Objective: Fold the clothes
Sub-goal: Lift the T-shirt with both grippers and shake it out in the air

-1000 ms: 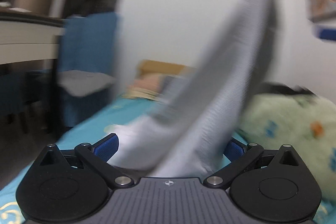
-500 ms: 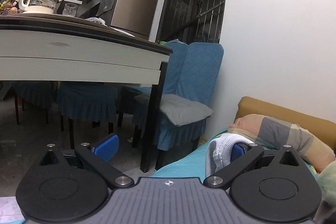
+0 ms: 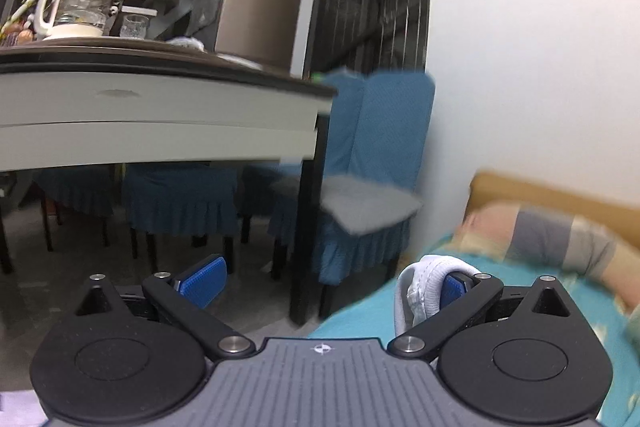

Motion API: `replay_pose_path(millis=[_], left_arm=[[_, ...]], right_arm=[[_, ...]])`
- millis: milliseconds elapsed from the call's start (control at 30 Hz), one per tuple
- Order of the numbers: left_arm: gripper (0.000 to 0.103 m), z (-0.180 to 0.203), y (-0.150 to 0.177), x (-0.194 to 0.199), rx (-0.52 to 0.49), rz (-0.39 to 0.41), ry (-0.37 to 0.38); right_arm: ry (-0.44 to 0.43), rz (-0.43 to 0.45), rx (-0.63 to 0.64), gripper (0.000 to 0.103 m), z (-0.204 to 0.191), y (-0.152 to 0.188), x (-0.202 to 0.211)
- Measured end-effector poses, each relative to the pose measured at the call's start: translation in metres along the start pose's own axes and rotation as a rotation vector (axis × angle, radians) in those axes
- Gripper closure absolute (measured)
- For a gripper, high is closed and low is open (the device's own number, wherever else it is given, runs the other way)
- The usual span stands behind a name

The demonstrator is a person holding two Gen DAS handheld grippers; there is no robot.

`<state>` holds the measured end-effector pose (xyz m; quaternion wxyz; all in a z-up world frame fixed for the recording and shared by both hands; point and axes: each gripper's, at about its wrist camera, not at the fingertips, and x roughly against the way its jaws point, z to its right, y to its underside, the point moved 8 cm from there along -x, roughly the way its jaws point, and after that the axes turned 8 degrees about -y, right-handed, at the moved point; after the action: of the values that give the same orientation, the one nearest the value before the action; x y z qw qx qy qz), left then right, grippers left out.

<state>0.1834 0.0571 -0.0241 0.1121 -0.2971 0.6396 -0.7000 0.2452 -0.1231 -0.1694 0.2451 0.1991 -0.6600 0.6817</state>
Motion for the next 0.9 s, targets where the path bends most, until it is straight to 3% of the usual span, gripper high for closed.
replay_pose_path(millis=[100, 267, 367, 567, 800, 900], left_arm=[[0.000, 0.001, -0.002, 0.019, -0.068, 0.037, -0.006], [0.000, -0.016, -0.033, 0.060, -0.032, 0.132, 0.027], [0.000, -0.033, -0.086, 0.092, 0.037, 0.215, 0.043], [0.000, -0.078, -0.229, 0.169, 0.180, 0.358, 0.111], [0.000, -0.134, -0.374, 0.284, 0.272, 0.525, 0.190], [0.000, -0.145, -0.415, 0.322, 0.276, 0.560, 0.224]], right_arm=[[0.102, 0.076, -0.067, 0.000, 0.028, -0.015, 0.019], [0.133, 0.391, -0.159, 0.000, 0.052, -0.081, 0.119], [0.132, 0.548, -0.129, 0.000, 0.051, -0.127, 0.194], [0.081, 0.720, -0.056, 0.000, 0.045, -0.218, 0.342], [0.058, 0.859, -0.068, 0.000, 0.058, -0.283, 0.509], [0.059, 0.878, -0.067, 0.000, 0.067, -0.294, 0.533]])
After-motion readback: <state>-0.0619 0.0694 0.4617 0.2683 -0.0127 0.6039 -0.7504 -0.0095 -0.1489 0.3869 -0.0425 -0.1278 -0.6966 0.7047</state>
